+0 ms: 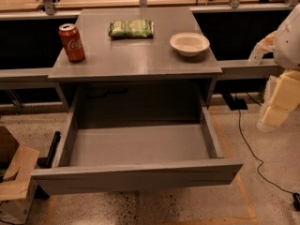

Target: Place green jalapeno chip bag into top drawer

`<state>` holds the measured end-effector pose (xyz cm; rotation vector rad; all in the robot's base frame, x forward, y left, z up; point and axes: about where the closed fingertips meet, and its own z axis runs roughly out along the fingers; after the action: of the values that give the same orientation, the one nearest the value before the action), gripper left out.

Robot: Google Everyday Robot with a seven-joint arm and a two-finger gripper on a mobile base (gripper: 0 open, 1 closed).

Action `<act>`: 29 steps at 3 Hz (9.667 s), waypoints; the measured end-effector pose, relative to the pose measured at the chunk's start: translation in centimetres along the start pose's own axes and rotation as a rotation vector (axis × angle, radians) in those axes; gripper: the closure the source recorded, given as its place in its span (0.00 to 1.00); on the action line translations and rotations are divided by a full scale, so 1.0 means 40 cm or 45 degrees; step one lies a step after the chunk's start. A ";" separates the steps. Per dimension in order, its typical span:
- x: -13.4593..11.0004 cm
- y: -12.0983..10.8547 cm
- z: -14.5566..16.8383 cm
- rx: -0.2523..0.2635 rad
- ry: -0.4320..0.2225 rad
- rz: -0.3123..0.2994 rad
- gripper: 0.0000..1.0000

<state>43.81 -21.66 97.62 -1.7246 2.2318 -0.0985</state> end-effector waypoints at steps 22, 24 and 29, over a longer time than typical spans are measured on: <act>-0.805 -1.022 0.690 0.363 -1.098 0.692 1.00; -0.676 -0.878 0.450 0.231 -1.013 0.407 1.00; -0.576 -0.583 0.250 0.004 -1.028 0.406 1.00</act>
Offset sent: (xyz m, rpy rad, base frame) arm 0.0131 -0.0051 -0.0004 -0.0092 -0.0103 -0.0452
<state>73.52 -4.60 98.66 -1.0847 1.8233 0.5626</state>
